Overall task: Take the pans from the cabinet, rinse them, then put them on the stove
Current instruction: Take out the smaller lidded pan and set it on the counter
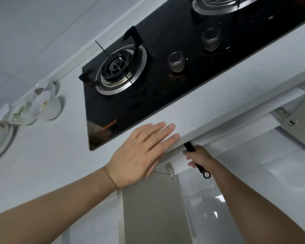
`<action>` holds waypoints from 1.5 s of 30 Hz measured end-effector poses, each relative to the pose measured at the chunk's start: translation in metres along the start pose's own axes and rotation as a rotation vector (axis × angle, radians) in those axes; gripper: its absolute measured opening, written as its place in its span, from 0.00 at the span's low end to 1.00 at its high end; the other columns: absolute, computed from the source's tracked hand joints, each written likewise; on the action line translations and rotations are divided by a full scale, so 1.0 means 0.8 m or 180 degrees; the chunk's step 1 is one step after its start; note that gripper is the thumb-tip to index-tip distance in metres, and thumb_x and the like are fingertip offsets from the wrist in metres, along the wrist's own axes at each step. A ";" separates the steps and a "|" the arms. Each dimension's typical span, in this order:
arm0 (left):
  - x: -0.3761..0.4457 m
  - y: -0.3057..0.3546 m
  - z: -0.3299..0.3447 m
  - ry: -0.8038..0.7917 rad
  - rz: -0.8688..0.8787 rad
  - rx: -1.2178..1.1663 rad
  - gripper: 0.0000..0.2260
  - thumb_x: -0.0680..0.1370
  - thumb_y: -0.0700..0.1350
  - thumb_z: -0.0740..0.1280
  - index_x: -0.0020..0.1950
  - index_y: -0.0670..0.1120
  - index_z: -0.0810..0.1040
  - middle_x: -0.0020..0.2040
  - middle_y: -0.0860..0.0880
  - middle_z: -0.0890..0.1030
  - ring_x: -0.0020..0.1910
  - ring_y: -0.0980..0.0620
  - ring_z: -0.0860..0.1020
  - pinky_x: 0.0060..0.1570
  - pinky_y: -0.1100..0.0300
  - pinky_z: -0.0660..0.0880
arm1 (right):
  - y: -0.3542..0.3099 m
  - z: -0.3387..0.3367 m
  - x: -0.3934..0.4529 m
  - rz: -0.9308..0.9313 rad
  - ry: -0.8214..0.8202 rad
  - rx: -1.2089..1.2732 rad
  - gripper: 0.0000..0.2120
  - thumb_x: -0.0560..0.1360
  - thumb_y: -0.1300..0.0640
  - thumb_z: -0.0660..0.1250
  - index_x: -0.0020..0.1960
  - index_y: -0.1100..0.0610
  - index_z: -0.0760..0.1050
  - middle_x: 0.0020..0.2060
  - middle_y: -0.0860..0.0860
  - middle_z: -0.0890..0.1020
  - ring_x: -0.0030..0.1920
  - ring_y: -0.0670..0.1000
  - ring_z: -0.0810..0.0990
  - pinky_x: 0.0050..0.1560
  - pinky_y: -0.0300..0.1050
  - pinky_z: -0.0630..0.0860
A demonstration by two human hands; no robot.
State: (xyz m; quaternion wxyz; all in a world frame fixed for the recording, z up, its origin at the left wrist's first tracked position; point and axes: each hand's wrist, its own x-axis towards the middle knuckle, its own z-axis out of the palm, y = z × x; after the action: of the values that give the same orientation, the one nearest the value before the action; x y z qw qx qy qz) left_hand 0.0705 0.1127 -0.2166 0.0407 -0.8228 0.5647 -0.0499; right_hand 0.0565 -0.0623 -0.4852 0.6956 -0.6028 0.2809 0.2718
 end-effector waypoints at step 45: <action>-0.199 0.125 -0.340 -0.0191 -0.1815 -0.1390 0.23 0.80 0.58 0.60 0.75 0.60 0.65 0.77 0.42 0.61 0.74 0.39 0.62 0.72 0.45 0.63 | -0.129 0.197 -0.760 -0.0293 0.0652 -0.0916 0.10 0.78 0.58 0.69 0.48 0.62 0.69 0.29 0.54 0.70 0.22 0.48 0.67 0.21 0.36 0.67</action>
State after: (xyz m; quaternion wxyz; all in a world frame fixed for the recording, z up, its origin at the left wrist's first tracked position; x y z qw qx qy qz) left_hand -0.1137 0.2222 0.0347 -0.1350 -0.9376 0.3083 0.0867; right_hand -0.2817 0.0572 0.0408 0.5815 -0.7329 0.2807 0.2143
